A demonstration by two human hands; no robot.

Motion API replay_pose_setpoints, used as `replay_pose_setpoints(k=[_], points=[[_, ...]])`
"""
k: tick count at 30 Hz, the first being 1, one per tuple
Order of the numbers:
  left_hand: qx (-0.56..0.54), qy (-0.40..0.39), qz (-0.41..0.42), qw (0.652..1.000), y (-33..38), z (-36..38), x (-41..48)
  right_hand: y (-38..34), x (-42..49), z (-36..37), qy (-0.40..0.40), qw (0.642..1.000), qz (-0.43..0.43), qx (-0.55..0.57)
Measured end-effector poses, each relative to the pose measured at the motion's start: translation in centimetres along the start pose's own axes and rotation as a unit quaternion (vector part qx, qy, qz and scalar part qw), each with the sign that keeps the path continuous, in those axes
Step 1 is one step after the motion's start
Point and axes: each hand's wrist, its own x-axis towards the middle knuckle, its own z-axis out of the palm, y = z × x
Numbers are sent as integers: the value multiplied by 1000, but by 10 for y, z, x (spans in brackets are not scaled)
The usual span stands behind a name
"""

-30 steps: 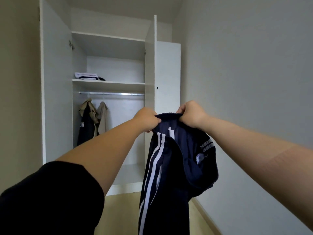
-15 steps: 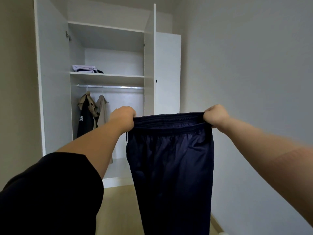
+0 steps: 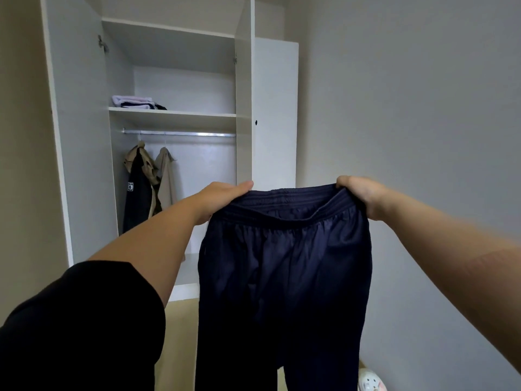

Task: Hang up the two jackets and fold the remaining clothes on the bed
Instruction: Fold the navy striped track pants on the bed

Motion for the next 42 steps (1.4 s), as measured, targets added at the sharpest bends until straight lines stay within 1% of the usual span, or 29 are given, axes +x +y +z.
replay_pose_setpoints(k=[2,4,6,8,10,12,15,16,17,18,19,21,22,23,24,25,26,28,30,32,34,36,37,38,39,41,42], points=[[1,-101,-10,995,1,2,-4,5,4,-2,39,999,-5,-2],[30,-193,-18,981,2,5,-5,12,7,-4,62,998,-1,8],[71,-279,-19,957,6,11,-6,20,10,-5,83,996,-4,20],[131,-347,-15,929,11,19,-9,27,11,-6,103,994,-8,32],[200,-375,-18,905,16,30,-9,33,11,-8,95,994,-3,52],[270,-375,-32,886,19,42,-10,39,11,-8,77,994,7,72],[391,-376,-26,840,20,61,-11,46,12,-7,78,991,21,102],[424,-370,-12,826,20,67,-12,47,12,-7,83,990,23,113],[446,-353,10,823,18,72,-12,49,11,-7,80,989,24,123],[451,-319,40,833,17,74,-13,50,10,-9,60,989,23,133],[438,-271,73,854,16,73,-13,52,7,-12,19,989,21,145],[375,-159,120,905,10,61,-11,55,0,-21,-106,980,20,166],[344,-111,130,923,6,52,-10,57,-3,-27,-165,971,20,170],[330,-72,134,932,0,43,-9,59,-7,-33,-214,962,23,167],[339,-40,138,930,-6,35,-7,61,-9,-38,-253,954,24,158],[369,-13,141,918,-12,29,-6,63,-11,-40,-285,947,24,144],[412,3,144,900,-16,25,-7,64,-13,-41,-312,941,21,128],[495,12,153,856,-20,27,-7,62,-19,-36,-359,926,5,113],[538,25,169,825,-21,31,-7,59,-25,-28,-409,904,-32,117],[540,58,187,819,-20,32,-6,57,-30,-18,-454,878,-71,134],[507,96,225,826,-18,33,-5,55,-35,-12,-486,853,-89,171],[462,125,281,832,-13,38,-5,52,-38,-10,-516,830,-102,185],[429,132,309,839,-9,42,-5,51,-38,-9,-528,822,-105,186],[392,126,331,849,-4,47,-5,50,-39,-8,-531,821,-98,186],[347,108,343,866,1,51,-7,50,-39,-7,-516,831,-87,187],[227,55,341,910,12,61,-10,53,-35,-1,-447,870,-74,196],[167,31,338,926,18,66,-11,54,-34,2,-421,881,-77,200]])
